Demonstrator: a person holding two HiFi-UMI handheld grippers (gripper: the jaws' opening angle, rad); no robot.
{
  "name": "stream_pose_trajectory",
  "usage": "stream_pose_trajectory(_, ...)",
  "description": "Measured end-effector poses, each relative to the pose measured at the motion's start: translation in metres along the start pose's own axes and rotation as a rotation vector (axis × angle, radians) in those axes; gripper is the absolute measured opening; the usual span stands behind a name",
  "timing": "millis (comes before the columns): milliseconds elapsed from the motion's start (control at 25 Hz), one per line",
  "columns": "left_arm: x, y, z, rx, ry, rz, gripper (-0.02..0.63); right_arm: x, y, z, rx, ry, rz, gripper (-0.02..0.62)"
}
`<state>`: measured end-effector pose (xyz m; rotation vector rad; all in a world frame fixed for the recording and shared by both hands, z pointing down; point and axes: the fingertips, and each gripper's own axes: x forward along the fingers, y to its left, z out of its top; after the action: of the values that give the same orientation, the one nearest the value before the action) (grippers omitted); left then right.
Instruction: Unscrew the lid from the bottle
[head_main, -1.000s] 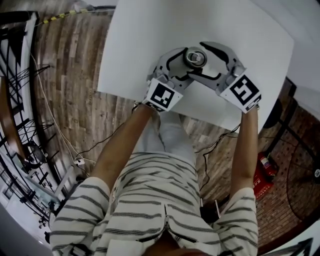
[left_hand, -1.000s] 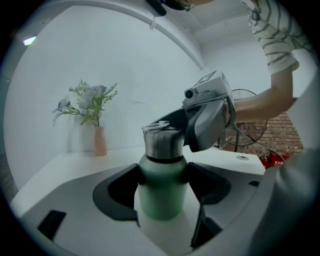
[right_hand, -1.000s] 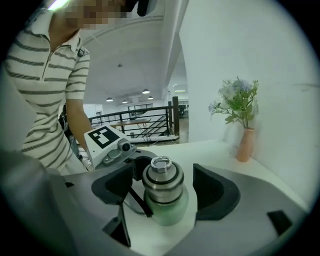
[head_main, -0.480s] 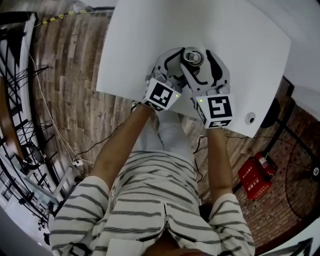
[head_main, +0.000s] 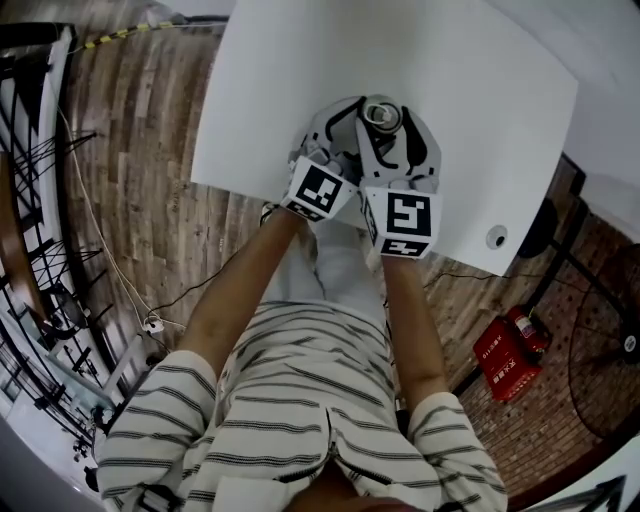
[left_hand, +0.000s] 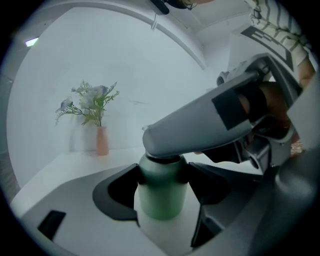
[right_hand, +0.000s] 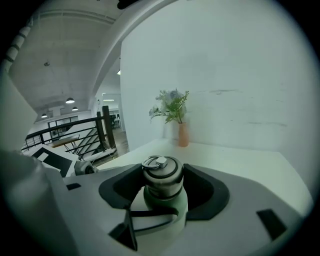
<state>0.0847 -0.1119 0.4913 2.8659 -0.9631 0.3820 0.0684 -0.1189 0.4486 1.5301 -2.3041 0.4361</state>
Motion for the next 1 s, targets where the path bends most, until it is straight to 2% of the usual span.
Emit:
stream_pose_trajectory(200, 0.0024, -0.0033, 0.0024, 0.006, 0.002, 0.002, 0.314, -0.0033, -0.0057, 0.0, -0.011, -0.002, -0.007, 0.258)
stream_pose_trajectory(400, 0.0019, -0.0032, 0.0012, 0.005, 0.0, 0.0, 0.314, -0.0032, -0.0043, -0.0007, -0.028, 0.0, 0.022, 0.256)
stream_pose_trajectory(1000, 0.0026, -0.004, 0.0003, 0.01, 0.001, -0.017, 0.314, -0.005, -0.0007, -0.0022, -0.162, -0.008, 0.249, 0.258)
